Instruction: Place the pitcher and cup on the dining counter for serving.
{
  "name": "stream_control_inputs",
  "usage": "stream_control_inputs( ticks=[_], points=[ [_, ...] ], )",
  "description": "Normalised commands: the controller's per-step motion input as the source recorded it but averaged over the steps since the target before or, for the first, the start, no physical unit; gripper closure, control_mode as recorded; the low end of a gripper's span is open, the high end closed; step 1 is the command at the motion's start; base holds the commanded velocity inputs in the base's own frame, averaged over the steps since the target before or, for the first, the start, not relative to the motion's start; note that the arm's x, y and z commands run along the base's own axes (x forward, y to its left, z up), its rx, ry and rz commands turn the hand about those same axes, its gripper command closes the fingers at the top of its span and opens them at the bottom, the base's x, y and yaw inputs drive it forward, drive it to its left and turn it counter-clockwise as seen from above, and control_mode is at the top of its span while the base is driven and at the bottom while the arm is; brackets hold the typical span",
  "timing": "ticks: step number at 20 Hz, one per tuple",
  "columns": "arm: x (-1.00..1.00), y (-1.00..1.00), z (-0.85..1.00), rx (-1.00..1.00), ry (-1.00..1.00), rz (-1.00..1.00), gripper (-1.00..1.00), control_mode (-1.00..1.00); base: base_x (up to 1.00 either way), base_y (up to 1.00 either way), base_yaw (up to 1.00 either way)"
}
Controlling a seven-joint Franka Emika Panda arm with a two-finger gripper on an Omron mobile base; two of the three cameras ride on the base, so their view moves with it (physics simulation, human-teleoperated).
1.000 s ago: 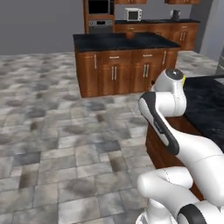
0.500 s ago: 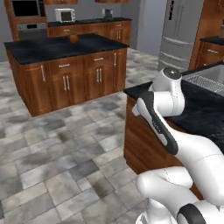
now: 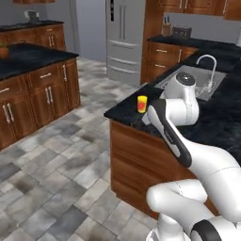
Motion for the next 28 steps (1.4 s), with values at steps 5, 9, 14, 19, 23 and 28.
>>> stream_control_inputs(
  ticks=[5, 9, 14, 19, 23, 28],
  points=[
    [0.00, 0.00, 0.00, 0.00, 0.00, 0.00, -1.00, 1.00, 0.57, 0.82, -0.60],
    [0.00, 0.00, 0.00, 0.00, 0.00, 0.00, -1.00, 1.00, 0.35, 0.86, -0.59],
    [0.00, 0.00, 0.00, 0.00, 0.00, 0.00, -1.00, 1.00, 0.29, 0.80, -0.59],
    [0.00, 0.00, 0.00, 0.00, 0.00, 0.00, -1.00, 1.00, 0.08, 0.78, -0.58],
    [0.00, 0.00, 0.00, 0.00, 0.00, 0.00, -1.00, 1.00, 0.07, 0.69, -0.56],
    [0.00, 0.00, 0.00, 0.00, 0.00, 0.00, -1.00, 1.00, 0.06, 0.65, -0.51]
  ],
)
